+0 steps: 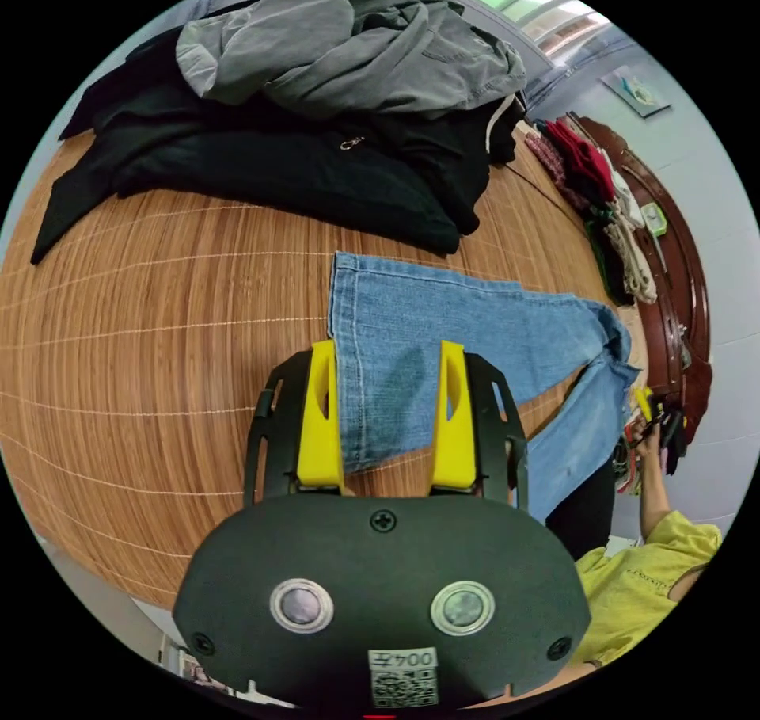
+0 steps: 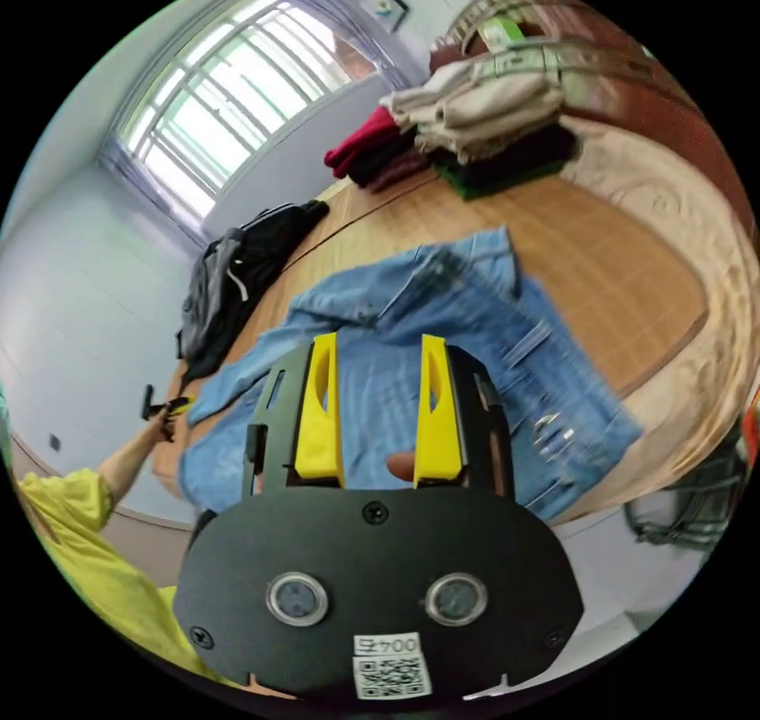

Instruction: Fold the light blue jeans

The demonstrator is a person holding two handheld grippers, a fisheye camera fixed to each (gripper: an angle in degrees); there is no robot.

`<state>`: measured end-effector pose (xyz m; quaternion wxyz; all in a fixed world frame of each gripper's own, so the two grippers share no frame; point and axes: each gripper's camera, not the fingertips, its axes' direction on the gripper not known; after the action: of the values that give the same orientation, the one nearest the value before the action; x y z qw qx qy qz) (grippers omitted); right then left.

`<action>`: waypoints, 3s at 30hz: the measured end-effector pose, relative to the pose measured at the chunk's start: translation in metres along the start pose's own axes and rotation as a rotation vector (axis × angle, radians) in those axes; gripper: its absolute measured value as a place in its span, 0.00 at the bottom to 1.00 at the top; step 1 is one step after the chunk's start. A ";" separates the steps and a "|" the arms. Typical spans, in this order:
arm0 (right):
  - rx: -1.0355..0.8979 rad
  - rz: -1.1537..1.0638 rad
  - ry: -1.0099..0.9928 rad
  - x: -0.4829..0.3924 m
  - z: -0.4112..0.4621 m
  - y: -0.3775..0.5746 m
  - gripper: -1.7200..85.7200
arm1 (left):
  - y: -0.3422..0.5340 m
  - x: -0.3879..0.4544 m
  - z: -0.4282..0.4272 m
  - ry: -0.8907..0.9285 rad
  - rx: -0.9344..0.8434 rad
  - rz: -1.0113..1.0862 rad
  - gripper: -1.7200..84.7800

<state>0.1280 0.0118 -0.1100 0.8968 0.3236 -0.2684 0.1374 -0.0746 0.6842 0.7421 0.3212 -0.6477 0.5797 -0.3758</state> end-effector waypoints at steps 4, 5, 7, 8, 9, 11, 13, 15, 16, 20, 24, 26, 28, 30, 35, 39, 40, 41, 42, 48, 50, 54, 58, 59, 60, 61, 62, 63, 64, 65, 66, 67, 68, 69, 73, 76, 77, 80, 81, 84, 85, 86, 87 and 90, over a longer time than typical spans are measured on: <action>-0.014 -0.081 0.112 0.016 -0.011 -0.049 0.20 | 0.004 0.025 0.008 -0.228 -0.032 0.058 0.16; -0.044 -0.056 0.114 0.030 -0.008 -0.068 0.21 | 0.007 0.032 0.011 -0.266 -0.032 0.067 0.15; -0.138 0.057 0.058 0.065 0.003 -0.095 0.23 | 0.009 0.037 0.014 -0.271 -0.032 0.058 0.14; -0.208 0.150 0.027 0.090 0.012 -0.109 0.23 | 0.012 0.038 0.015 -0.274 -0.031 0.040 0.13; -0.263 0.222 0.016 0.113 0.021 -0.117 0.24 | 0.015 0.037 0.017 -0.272 -0.027 0.021 0.13; -0.338 0.300 0.014 0.139 0.034 -0.124 0.24 | 0.020 0.035 0.019 -0.264 -0.022 -0.007 0.12; -0.419 0.337 0.032 0.156 0.048 -0.125 0.23 | 0.024 0.034 0.021 -0.251 -0.026 -0.018 0.11; -0.473 0.338 0.032 0.165 0.061 -0.121 0.15 | 0.027 0.034 0.024 -0.196 -0.057 -0.018 0.08; -0.466 0.336 0.023 0.165 0.061 -0.120 0.12 | 0.029 0.035 0.024 -0.201 -0.059 -0.029 0.07; -0.308 0.272 -0.033 0.158 0.025 -0.114 0.06 | 0.045 0.051 0.006 -0.242 0.065 -0.014 0.06; -0.136 0.183 -0.204 0.139 -0.053 -0.099 0.06 | 0.073 0.067 -0.041 -0.161 0.293 0.005 0.05; -0.104 0.112 -0.251 0.129 -0.089 -0.082 0.06 | 0.091 0.076 -0.064 -0.121 0.388 0.039 0.05; -0.100 0.043 -0.276 0.122 -0.120 -0.058 0.06 | 0.112 0.083 -0.083 -0.100 0.453 0.084 0.05; -0.136 0.024 -0.312 0.128 -0.140 -0.018 0.07 | 0.141 0.085 -0.095 -0.085 0.474 0.128 0.04; -0.181 0.190 -0.320 0.176 -0.129 0.068 0.10 | 0.187 0.073 -0.074 -0.137 0.372 0.122 0.04; -0.034 0.365 -0.439 0.210 -0.141 0.126 0.17 | 0.215 0.066 -0.057 -0.146 0.356 0.085 0.04; -0.024 0.375 -0.448 0.212 -0.140 0.132 0.17 | 0.217 0.066 -0.056 -0.145 0.355 0.083 0.04; -0.026 0.385 -0.440 0.213 -0.137 0.141 0.18 | 0.220 0.066 -0.053 -0.140 0.349 0.081 0.04; -0.044 0.373 -0.413 0.212 -0.134 0.146 0.19 | 0.222 0.066 -0.051 -0.138 0.341 0.083 0.04; -0.099 -0.012 -0.068 0.184 -0.116 0.133 0.22 | 0.223 0.073 -0.048 -0.166 0.318 0.115 0.04; -0.168 -0.146 -0.012 0.175 -0.100 0.127 0.21 | 0.223 0.072 -0.045 -0.171 0.310 0.114 0.04; -0.311 -0.302 0.030 0.160 -0.079 0.110 0.13 | 0.224 0.068 -0.039 -0.171 0.298 0.099 0.04; -0.383 -0.323 -0.046 0.152 -0.091 0.077 0.09 | 0.225 0.065 -0.036 -0.181 0.290 0.099 0.04; -0.377 -0.311 -0.113 0.151 -0.102 0.060 0.08 | 0.224 0.065 -0.037 -0.186 0.293 0.106 0.04; -0.365 -0.280 -0.198 0.154 -0.113 0.041 0.07 | 0.223 0.064 -0.038 -0.190 0.298 0.111 0.04; -0.353 -0.262 -0.243 0.156 -0.118 0.030 0.07 | 0.221 0.063 -0.039 -0.191 0.300 0.114 0.04; -0.311 -0.216 -0.342 0.162 -0.129 0.008 0.06 | 0.218 0.063 -0.041 -0.195 0.303 0.122 0.04; -0.252 -0.154 -0.434 0.171 -0.138 -0.015 0.06 | 0.215 0.063 -0.042 -0.200 0.308 0.136 0.04; -0.224 -0.123 -0.468 0.175 -0.141 -0.026 0.05 | 0.213 0.063 -0.043 -0.204 0.311 0.145 0.04; -0.164 -0.060 -0.525 0.184 -0.145 -0.047 0.05 | 0.208 0.064 -0.045 -0.215 0.316 0.161 0.04; -0.120 0.002 -0.578 0.193 -0.144 -0.066 0.05 | 0.203 0.064 -0.047 -0.219 0.323 0.173 0.04; -0.102 0.034 -0.600 0.197 -0.143 -0.074 0.05 | 0.200 0.064 -0.048 -0.217 0.328 0.177 0.04; -0.063 0.107 -0.628 0.204 -0.137 -0.089 0.04 | 0.196 0.063 -0.051 -0.212 0.340 0.183 0.04; -0.026 0.185 -0.637 0.211 -0.130 -0.101 0.04 | 0.191 0.062 -0.053 -0.206 0.353 0.184 0.04; 0.046 0.361 -0.617 0.225 -0.098 -0.124 0.04 | 0.176 0.055 -0.061 -0.179 0.396 0.162 0.04; 0.060 0.422 -0.559 0.228 -0.061 -0.147 0.03 | 0.162 0.048 -0.063 -0.181 0.414 0.151 0.04; 0.067 0.441 -0.531 0.229 -0.045 -0.156 0.03 | 0.156 0.047 -0.062 -0.192 0.420 0.152 0.04; 0.099 0.566 -0.482 0.243 0.000 -0.171 0.04 | 0.141 0.044 -0.057 -0.225 0.436 0.158 0.04; 0.098 0.632 -0.446 0.251 0.019 -0.173 0.05 | 0.134 0.043 -0.053 -0.239 0.439 0.154 0.04; 0.069 0.764 -0.392 0.267 0.062 -0.174 0.07 | 0.117 0.041 -0.041 -0.270 0.441 0.122 0.04; 0.079 0.773 -0.392 0.268 0.067 -0.172 0.07 | 0.114 0.042 -0.038 -0.274 0.443 0.115 0.04; 0.101 0.770 -0.404 0.267 0.076 -0.171 0.09 | 0.107 0.042 -0.034 -0.282 0.448 0.096 0.04; 0.118 0.757 -0.403 0.265 0.082 -0.170 0.11 | 0.100 0.043 -0.030 -0.297 0.449 0.075 0.04; 0.090 0.632 -0.280 0.247 0.088 -0.177 0.15 | 0.078 0.051 -0.021 -0.369 0.430 0.045 0.04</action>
<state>0.3700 -0.1612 -0.0021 0.7492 0.2794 -0.4697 0.3743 -0.1303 0.6246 0.6920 0.5595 -0.6092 0.4326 -0.3588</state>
